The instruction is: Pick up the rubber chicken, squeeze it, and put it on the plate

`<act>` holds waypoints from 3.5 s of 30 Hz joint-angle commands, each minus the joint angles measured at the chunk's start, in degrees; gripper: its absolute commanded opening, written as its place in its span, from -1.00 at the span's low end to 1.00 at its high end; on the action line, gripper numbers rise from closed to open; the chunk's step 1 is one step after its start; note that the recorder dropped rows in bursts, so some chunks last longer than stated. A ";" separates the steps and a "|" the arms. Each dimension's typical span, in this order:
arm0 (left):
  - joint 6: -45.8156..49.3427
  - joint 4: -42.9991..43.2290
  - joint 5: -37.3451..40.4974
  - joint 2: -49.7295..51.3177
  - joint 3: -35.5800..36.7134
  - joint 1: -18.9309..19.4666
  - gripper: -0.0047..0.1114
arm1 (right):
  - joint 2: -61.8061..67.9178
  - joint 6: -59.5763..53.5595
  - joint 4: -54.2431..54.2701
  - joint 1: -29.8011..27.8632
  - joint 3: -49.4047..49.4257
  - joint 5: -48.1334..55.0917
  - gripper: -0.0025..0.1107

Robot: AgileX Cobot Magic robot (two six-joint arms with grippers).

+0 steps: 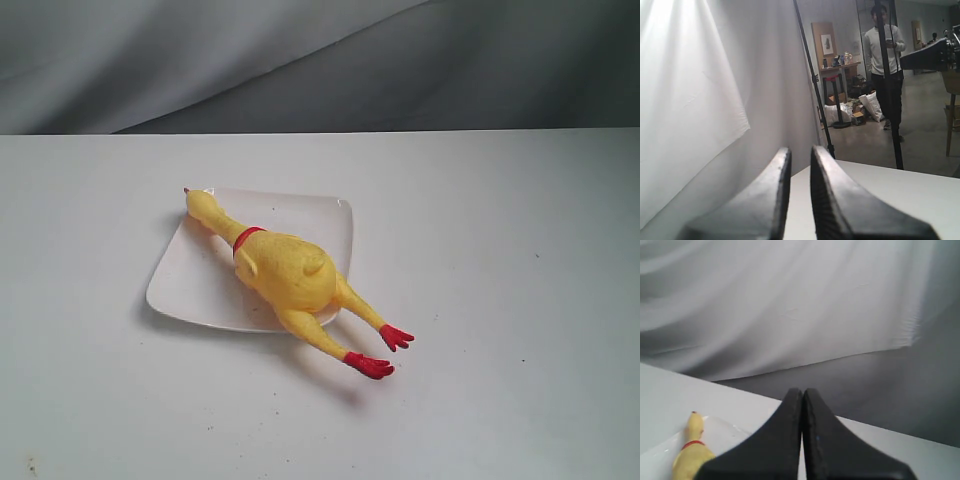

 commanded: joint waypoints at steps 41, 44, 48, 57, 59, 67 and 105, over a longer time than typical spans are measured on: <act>0.05 -0.13 0.61 -0.06 0.18 0.00 -0.66 | -21.82 -24.78 32.31 -36.65 26.18 -11.27 -0.96; 0.05 -0.13 0.61 -0.06 0.18 0.00 -0.66 | -21.82 -23.49 33.86 -36.65 31.95 -15.26 -0.96; 0.05 -0.13 0.61 -0.06 0.18 0.00 -0.66 | -21.82 -23.59 34.82 -36.65 37.14 -16.91 -0.96; 0.05 -0.13 0.61 -0.06 0.18 0.00 -0.66 | -21.82 -25.98 33.33 -36.65 37.14 -6.54 -0.96; 0.05 -0.13 0.61 -0.06 0.18 0.00 -0.66 | -21.82 -25.98 33.33 -36.52 37.14 -6.54 -0.96; 0.05 -0.13 0.61 -0.06 0.18 0.00 -0.66 | -21.82 -25.98 33.33 -36.52 37.14 -6.54 -0.96; 9.41 -0.13 10.83 -8.11 0.04 13.05 -0.66 | -21.82 -25.72 33.45 -36.52 37.14 -6.54 -0.96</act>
